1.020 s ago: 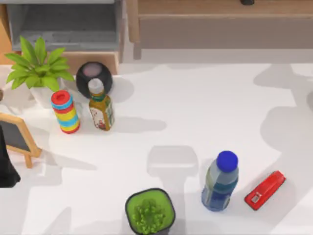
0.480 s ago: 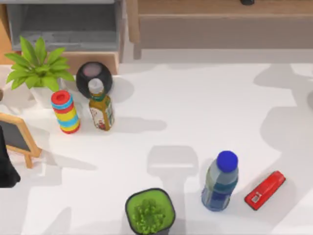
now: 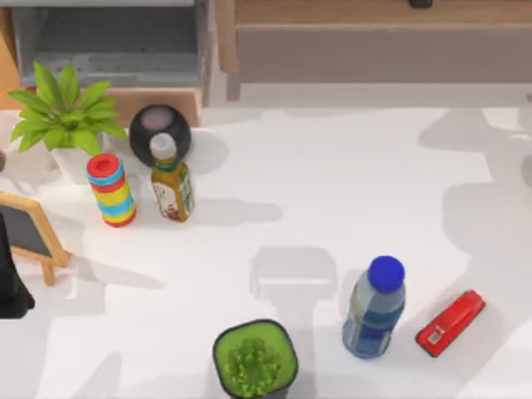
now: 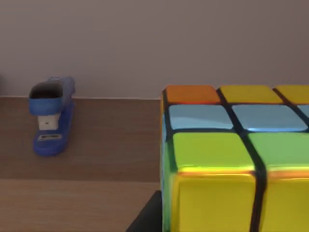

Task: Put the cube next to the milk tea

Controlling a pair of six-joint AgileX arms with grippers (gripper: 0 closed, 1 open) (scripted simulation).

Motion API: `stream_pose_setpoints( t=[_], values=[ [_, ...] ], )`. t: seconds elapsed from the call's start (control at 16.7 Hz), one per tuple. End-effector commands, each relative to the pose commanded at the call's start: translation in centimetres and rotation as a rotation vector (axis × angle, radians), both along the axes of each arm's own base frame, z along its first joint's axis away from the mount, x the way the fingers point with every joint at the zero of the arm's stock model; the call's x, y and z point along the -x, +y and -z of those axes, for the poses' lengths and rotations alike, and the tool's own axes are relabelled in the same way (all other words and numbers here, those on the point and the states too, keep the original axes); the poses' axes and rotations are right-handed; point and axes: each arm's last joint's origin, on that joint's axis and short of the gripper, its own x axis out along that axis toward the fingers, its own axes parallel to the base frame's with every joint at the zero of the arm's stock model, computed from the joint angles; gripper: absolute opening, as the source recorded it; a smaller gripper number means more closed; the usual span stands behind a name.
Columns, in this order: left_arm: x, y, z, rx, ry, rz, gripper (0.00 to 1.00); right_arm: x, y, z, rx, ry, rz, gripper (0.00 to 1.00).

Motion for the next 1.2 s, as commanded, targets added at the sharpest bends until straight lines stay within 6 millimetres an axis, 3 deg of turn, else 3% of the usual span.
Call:
stream_pose_setpoints(
  t=[0.48,0.66,0.84,1.02,1.2],
  values=[
    [0.0,0.0,0.0,0.000,0.000,0.000,1.00,-0.2,-0.5,0.0,-0.012,0.020,0.027,0.00],
    [0.0,0.0,0.0,0.000,0.000,0.000,1.00,-0.8,0.4,-1.8,0.013,0.015,0.030,0.00],
    [0.0,0.0,0.0,0.000,0.000,0.000,1.00,-2.1,3.8,-4.2,0.041,0.062,-0.003,0.00],
    [0.0,0.0,0.0,0.000,0.000,0.000,1.00,-3.0,9.0,-6.8,0.057,0.170,-0.064,0.00],
    [0.0,0.0,0.0,0.000,0.000,0.000,1.00,-2.5,14.5,-9.7,0.059,0.344,-0.131,0.00]
  ],
)
